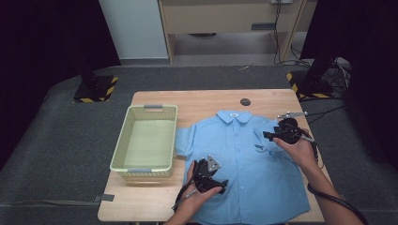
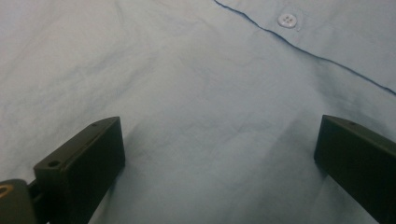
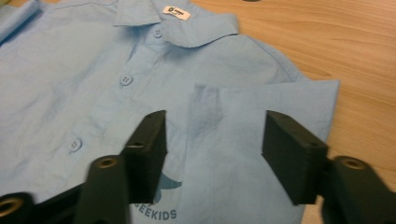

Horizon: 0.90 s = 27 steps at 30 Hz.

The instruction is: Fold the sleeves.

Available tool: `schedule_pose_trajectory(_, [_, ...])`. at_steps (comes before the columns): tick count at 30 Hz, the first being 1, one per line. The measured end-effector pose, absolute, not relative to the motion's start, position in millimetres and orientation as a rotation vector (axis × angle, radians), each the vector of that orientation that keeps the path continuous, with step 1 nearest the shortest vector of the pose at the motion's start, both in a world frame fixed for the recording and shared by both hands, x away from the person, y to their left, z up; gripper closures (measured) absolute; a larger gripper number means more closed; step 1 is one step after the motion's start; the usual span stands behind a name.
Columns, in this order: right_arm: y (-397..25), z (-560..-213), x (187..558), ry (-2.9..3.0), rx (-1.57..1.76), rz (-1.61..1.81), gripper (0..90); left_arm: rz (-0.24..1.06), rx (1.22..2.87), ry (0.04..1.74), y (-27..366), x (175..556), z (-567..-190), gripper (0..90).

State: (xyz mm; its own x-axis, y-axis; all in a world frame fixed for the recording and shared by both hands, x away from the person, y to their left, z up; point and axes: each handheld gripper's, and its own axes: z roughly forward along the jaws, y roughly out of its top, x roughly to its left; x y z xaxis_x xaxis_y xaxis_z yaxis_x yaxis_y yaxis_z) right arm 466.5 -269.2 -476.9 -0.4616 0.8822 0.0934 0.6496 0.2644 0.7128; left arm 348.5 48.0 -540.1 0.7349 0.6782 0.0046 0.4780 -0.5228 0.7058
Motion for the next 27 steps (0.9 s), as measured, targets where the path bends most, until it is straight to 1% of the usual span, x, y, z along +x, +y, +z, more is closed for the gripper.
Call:
schedule_pose_trajectory(5, [-268.3, -498.2, 456.1, 2.213, 1.389, 1.039, 17.6, 0.364, 2.225, 0.868, 48.0, 348.5, -540.1, 1.0])
schedule_pose_trajectory(7, [-267.9, -509.1, 452.7, 2.212, 1.396, 1.034, 9.8, 0.364, 2.225, 0.868, 47.9, 348.5, -540.1, 1.0])
schedule_pose_trajectory(8, [-267.2, -514.4, 451.2, 2.221, 1.403, 1.028, 8.6, 0.364, 2.226, 0.867, 48.0, 348.5, -540.1, 1.0])
schedule_pose_trajectory(17, [-265.2, -542.4, 437.0, 2.211, 1.312, 0.99, 4.8, 0.368, 2.224, 0.876, 46.6, 348.3, -540.3, 0.4])
schedule_pose_trajectory(27, [-272.7, -543.0, 431.0, 2.223, 1.285, 0.965, 5.0, 0.375, 2.218, 0.888, 38.0, 344.3, -540.5, 0.3])
